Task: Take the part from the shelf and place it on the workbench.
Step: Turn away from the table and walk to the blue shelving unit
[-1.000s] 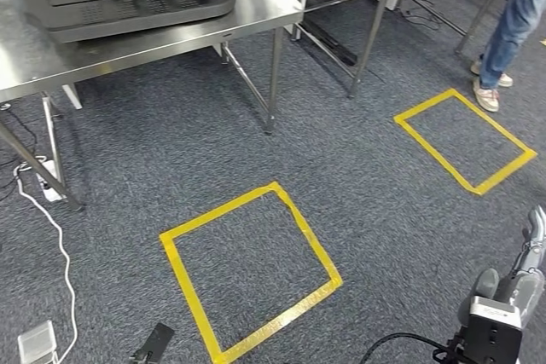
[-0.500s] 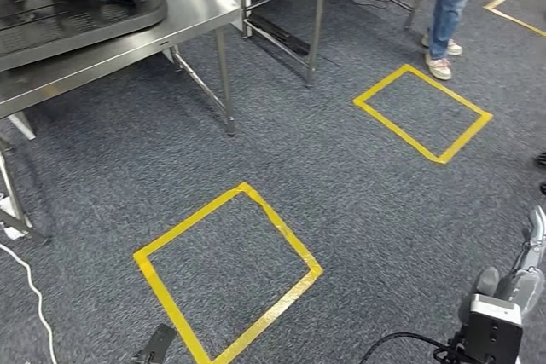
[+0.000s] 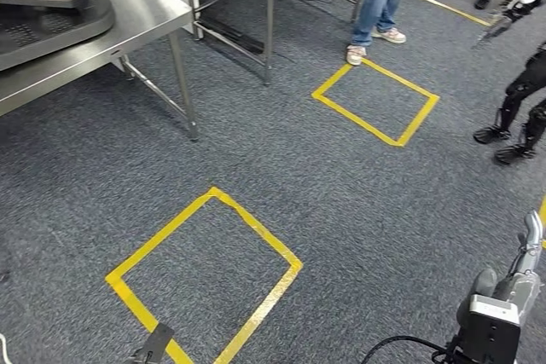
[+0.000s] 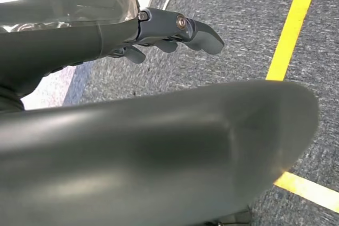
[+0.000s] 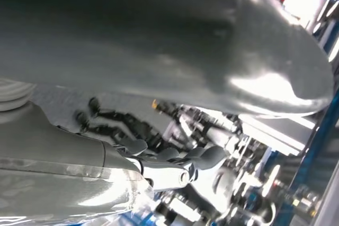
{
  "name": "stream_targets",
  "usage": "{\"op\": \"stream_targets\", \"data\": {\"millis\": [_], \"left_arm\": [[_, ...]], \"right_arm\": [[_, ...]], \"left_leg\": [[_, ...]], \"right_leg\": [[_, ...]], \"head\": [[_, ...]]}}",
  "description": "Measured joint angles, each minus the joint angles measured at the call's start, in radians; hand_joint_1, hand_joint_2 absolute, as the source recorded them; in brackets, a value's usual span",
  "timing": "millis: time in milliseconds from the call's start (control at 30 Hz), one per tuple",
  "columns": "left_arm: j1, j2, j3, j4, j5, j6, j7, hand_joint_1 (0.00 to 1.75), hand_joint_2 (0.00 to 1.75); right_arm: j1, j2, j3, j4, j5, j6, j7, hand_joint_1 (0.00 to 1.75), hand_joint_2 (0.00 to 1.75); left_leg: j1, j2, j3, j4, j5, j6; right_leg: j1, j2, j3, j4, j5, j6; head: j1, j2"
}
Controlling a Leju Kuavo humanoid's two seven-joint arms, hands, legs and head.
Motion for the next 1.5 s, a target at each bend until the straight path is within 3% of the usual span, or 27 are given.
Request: {"op": "stream_targets", "data": {"millis": [33, 67, 100, 167, 233, 300, 333, 400, 433, 500, 533, 567, 633, 700, 733, 800, 833, 900, 967, 1033, 1067, 1133, 1167, 1233, 1300, 1500], "left_arm": [[0.0, 0.0, 0.0, 0.0, 0.0, 0.0, 0.0, 0.0, 0.0], [0.0, 0.001, 0.0, 0.0, 0.0, 0.0, 0.0, 0.0, 0.0], [-0.001, 0.0, 0.0, 0.0, 0.0, 0.0, 0.0, 0.0, 0.0], [-0.001, -0.001, 0.0, 0.0, 0.0, 0.0, -0.001, 0.0, 0.0], [-0.001, -0.002, 0.0, 0.0, 0.0, 0.0, -0.001, 0.0, 0.0], [-0.002, -0.005, 0.0, 0.0, 0.001, -0.001, -0.001, 0.0, 0.0], [-0.003, -0.007, 0.0, 0.0, 0.002, -0.001, -0.001, 0.0, 0.0], [-0.003, -0.009, 0.0, 0.0, 0.003, -0.002, -0.001, 0.0, 0.0], [-0.002, -0.009, 0.0, 0.0, 0.003, -0.002, -0.001, 0.0, 0.0], [0.003, -0.009, 0.0, 0.0, 0.004, -0.002, -0.001, 0.0, 0.0], [0.005, -0.009, 0.0, 0.0, 0.005, -0.002, -0.001, 0.0, 0.0], [0.006, -0.009, 0.0, 0.0, 0.006, -0.002, -0.001, 0.0, 0.0], [0.006, -0.009, 0.001, 0.0, 0.008, -0.002, -0.001, 0.0, 0.0], [0.006, -0.009, 0.001, 0.0, 0.011, -0.002, -0.001, 0.0, 0.0], [0.006, -0.009, 0.001, 0.0, 0.011, -0.002, -0.001, 0.0, 0.0], [0.005, -0.01, 0.001, 0.0, 0.012, -0.002, -0.001, 0.0, 0.0], [0.003, -0.01, 0.002, 0.0, 0.012, -0.002, -0.001, 0.0, 0.0], [0.002, -0.011, 0.003, 0.0, 0.012, 0.0, -0.001, 0.0, 0.0], [0.003, -0.011, 0.005, 0.0, 0.012, 0.0, -0.001, 0.0, 0.0], [0.006, -0.011, 0.007, 0.0, 0.012, 0.0, -0.001, 0.0, 0.0], [0.006, -0.011, 0.008, 0.0, 0.012, 0.0, 0.0, 0.0, 0.0], [0.005, -0.011, 0.009, 0.0, 0.012, 0.0, -0.001, 0.0, 0.0], [0.005, -0.011, 0.009, 0.0, 0.012, 0.0, -0.001, 0.0, 0.0], [0.005, -0.011, 0.01, 0.0, 0.012, 0.0, -0.001, 0.0, 0.0], [0.006, -0.011, 0.01, 0.0, 0.012, 0.0, -0.001, 0.0, 0.0], [0.005, -0.014, 0.011, 0.0, 0.012, 0.0, -0.001, 0.0, 0.0]], "right_arm": [[0.002, 0.0, -0.001, 0.001, -0.001, 0.0, 0.0, 0.0, 0.0], [0.003, 0.0, -0.003, 0.002, -0.002, 0.0, 0.0, 0.0, 0.0], [0.004, 0.0, -0.004, 0.002, -0.003, 0.0, 0.0, 0.0, 0.0], [0.003, 0.001, -0.007, 0.001, -0.004, 0.0, 0.0, 0.0, 0.0], [0.002, 0.001, -0.007, 0.0, -0.004, 0.0, -0.001, 0.0, 0.0], [0.006, 0.002, -0.01, -0.003, -0.006, -0.001, -0.003, 0.0, 0.0], [0.01, 0.003, -0.013, -0.006, -0.006, -0.002, -0.004, 0.0, 0.0], [0.011, 0.007, -0.018, -0.012, -0.009, -0.003, -0.008, 0.0, 0.0], [0.01, 0.009, -0.019, -0.013, -0.01, -0.004, -0.01, 0.0, 0.0], [0.011, 0.014, -0.02, -0.014, -0.013, -0.004, -0.012, 0.0, 0.0], [0.012, 0.016, -0.022, -0.014, -0.014, -0.003, -0.014, 0.0, 0.0], [0.013, 0.018, -0.024, -0.014, -0.015, -0.003, -0.015, 0.0, 0.0], [0.014, 0.021, -0.028, -0.014, -0.017, -0.003, -0.017, 0.0, 0.0], [0.014, 0.025, -0.031, -0.015, -0.02, -0.002, -0.019, 0.0, 0.0], [0.014, 0.026, -0.032, -0.015, -0.021, -0.001, -0.02, 0.0, 0.0], [0.019, 0.029, -0.035, -0.016, -0.024, 0.0, -0.022, 0.0, 0.0], [0.022, 0.03, -0.037, -0.016, -0.025, 0.001, -0.024, 0.0, 0.0], [0.022, 0.032, -0.043, -0.017, -0.027, 0.004, -0.029, 0.0, 0.0], [0.018, 0.036, -0.046, -0.018, -0.027, 0.008, -0.034, 0.0, 0.0], [0.019, 0.04, -0.049, -0.017, -0.027, 0.013, -0.036, 0.0, 0.0], [0.019, 0.042, -0.051, -0.016, -0.027, 0.014, -0.037, 0.0, 0.0], [0.02, 0.044, -0.055, -0.016, -0.026, 0.016, -0.038, 0.0, 0.0], [0.019, 0.045, -0.056, -0.016, -0.026, 0.016, -0.039, 0.0, 0.0], [0.017, 0.048, -0.057, -0.017, -0.026, 0.017, -0.041, 0.0, 0.0], [0.017, 0.05, -0.057, -0.017, -0.026, 0.017, -0.042, 0.0, 0.0], [0.019, 0.051, -0.058, -0.018, -0.026, 0.017, -0.042, 0.0, 0.0]], "left_leg": [[-0.001, 0.012, 0.002, 0.0, -0.003, 0.0], [-0.001, 0.022, 0.006, 0.0, -0.006, -0.002], [-0.002, 0.032, 0.011, 0.0, -0.01, -0.004], [-0.003, 0.049, 0.021, -0.001, -0.018, -0.011], [-0.006, 0.066, 0.026, -0.005, -0.024, -0.02], [-0.005, 0.084, 0.032, -0.013, -0.026, -0.03], [-0.004, 0.081, 0.036, -0.013, -0.032, -0.034], [-0.002, 0.047, 0.019, 0.037, -0.066, -0.036], [-0.002, 0.022, -0.008, 0.094, -0.094, -0.035], [-0.004, -0.002, -0.078, 0.221, -0.138, -0.034], [-0.005, -0.005, -0.102, 0.253, -0.137, -0.034], [-0.006, -0.007, -0.109, 0.248, -0.115, -0.033], [-0.006, -0.025, -0.076, 0.141, -0.032, -0.03], [-0.002, -0.063, -0.037, 0.036, 0.019, -0.027], [-0.001, -0.077, -0.028, 0.012, 0.024, -0.025], [-0.003, -0.073, -0.025, 0.002, 0.02, -0.02], [-0.003, -0.064, -0.023, -0.001, 0.021, -0.016], [-0.001, -0.045, -0.016, -0.008, 0.021, -0.007], [-0.002, -0.021, -0.009, -0.01, 0.017, 0.0], [-0.002, 0.004, -0.005, -0.01, 0.011, 0.001], [-0.002, 0.016, -0.002, -0.01, 0.008, 0.0], [-0.002, 0.036, 0.009, -0.01, -0.001, -0.006], [-0.003, 0.045, 0.015, -0.01, -0.006, -0.011], [-0.006, 0.062, 0.023, -0.011, -0.015, -0.022], [-0.008, 0.073, 0.026, -0.013, -0.019, -0.03], [-0.005, 0.086, 0.032, -0.018, -0.02, -0.036]], "right_leg": [[-0.002, -0.004, -0.013, 0.021, 0.002, 0.001], [-0.003, -0.007, -0.005, 0.002, 0.023, 0.001], [-0.003, -0.014, 0.02, -0.052, 0.057, -0.001], [0.006, -0.05, 0.085, -0.183, 0.109, -0.011], [0.019, -0.074, 0.112, -0.243, 0.118, -0.022], [0.025, -0.058, 0.112, -0.252, 0.117, -0.033], [0.024, -0.048, 0.117, -0.26, 0.119, -0.039], [0.019, -0.029, 0.129, -0.275, 0.123, -0.053], [0.018, -0.018, 0.133, -0.279, 0.123, -0.059], [0.019, 0.007, 0.138, -0.279, 0.12, -0.065], [0.02, 0.021, 0.14, -0.278, 0.119, -0.066], [0.02, 0.037, 0.144, -0.278, 0.117, -0.066], [0.019, 0.066, 0.151, -0.275, 0.11, -0.062], [0.019, 0.091, 0.15, -0.265, 0.103, -0.054], [0.018, 0.101, 0.145, -0.261, 0.102, -0.05], [0.014, 0.119, 0.137, -0.26, 0.103, -0.041], [0.013, 0.115, 0.136, -0.257, 0.1, -0.036], [0.013, 0.071, 0.115, -0.211, 0.072, -0.025], [0.009, 0.018, 0.056, -0.093, 0.019, -0.014], [0.0, 0.002, -0.003, 0.009, -0.008, -0.005], [-0.004, -0.001, -0.009, 0.014, 0.003, -0.002], [-0.008, -0.021, 0.038, -0.089, 0.071, -0.001], [-0.004, -0.043, 0.072, -0.156, 0.098, -0.003], [0.007, -0.078, 0.111, -0.24, 0.12, -0.012], [0.015, -0.078, 0.112, -0.248, 0.114, -0.021], [0.019, -0.067, 0.11, -0.25, 0.113, -0.028]], "head": [[0.0, 0.0], [0.0, 0.0], [0.0, 0.0], [0.0, 0.0], [-0.001, 0.0], [-0.002, 0.0], [-0.003, 0.0], [-0.005, 0.0], [-0.007, 0.0], [-0.008, 0.0], [-0.008, 0.0], [-0.008, 0.0], [-0.008, 0.0], [-0.008, 0.0], [-0.007, 0.0], [-0.007, 0.0], [-0.007, 0.0], [-0.004, 0.0], [-0.001, 0.0], [-0.001, 0.0], [-0.001, 0.0], [-0.001, 0.0], [-0.001, 0.0], [-0.003, 0.0], [-0.004, 0.0], [-0.004, 0.0]]}}
